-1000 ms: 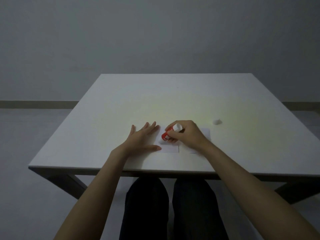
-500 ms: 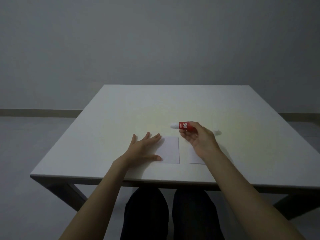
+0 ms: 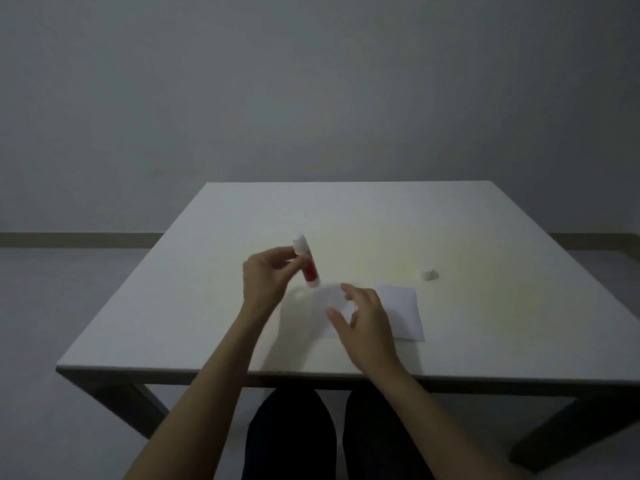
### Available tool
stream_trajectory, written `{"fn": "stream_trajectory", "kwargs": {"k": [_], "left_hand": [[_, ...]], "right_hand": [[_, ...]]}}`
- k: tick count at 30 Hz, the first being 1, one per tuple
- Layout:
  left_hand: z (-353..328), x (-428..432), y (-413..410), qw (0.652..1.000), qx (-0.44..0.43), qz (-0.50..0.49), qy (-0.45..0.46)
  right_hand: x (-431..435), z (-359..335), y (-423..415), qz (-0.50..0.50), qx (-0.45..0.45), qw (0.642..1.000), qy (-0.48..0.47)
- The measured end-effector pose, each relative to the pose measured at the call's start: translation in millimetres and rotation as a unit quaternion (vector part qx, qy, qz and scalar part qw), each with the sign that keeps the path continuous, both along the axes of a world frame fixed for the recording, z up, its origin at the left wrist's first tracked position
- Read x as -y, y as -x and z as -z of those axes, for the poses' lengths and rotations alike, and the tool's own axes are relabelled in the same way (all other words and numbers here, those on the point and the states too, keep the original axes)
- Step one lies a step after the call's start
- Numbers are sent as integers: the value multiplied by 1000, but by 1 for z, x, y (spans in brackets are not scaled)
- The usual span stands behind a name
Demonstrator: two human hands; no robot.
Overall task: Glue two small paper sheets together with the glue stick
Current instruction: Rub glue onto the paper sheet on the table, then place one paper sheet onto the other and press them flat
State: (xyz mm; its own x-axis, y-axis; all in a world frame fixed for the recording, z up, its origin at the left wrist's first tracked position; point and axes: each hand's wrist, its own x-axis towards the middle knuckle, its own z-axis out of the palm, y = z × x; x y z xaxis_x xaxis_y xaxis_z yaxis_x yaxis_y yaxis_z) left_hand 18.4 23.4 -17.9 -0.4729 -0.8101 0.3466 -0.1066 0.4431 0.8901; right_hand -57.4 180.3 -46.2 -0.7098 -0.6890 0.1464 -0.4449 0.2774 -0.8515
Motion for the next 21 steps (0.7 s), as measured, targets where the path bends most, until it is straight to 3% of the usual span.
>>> {"fn": "stream_trajectory", "kwargs": {"k": [2,4,10,16,21], "left_hand": [[-4,18,6,997,46,-54,41],[-6,28,12,994,67,-68,48],[5,36,25,991,115,-60,24],[18,39,23,994,97,-51,12],[27,43,23,994,99,-35,16]], "right_hand": [[-2,6,-4,-49,-206,975,-63],[-2,12,-9,-99,-293,941,-138],[-11,15,-20,-165,-377,887,-211],[-23,12,-27,-177,-490,848,-102],[-23,6,-30,-185,-491,851,-34]]}}
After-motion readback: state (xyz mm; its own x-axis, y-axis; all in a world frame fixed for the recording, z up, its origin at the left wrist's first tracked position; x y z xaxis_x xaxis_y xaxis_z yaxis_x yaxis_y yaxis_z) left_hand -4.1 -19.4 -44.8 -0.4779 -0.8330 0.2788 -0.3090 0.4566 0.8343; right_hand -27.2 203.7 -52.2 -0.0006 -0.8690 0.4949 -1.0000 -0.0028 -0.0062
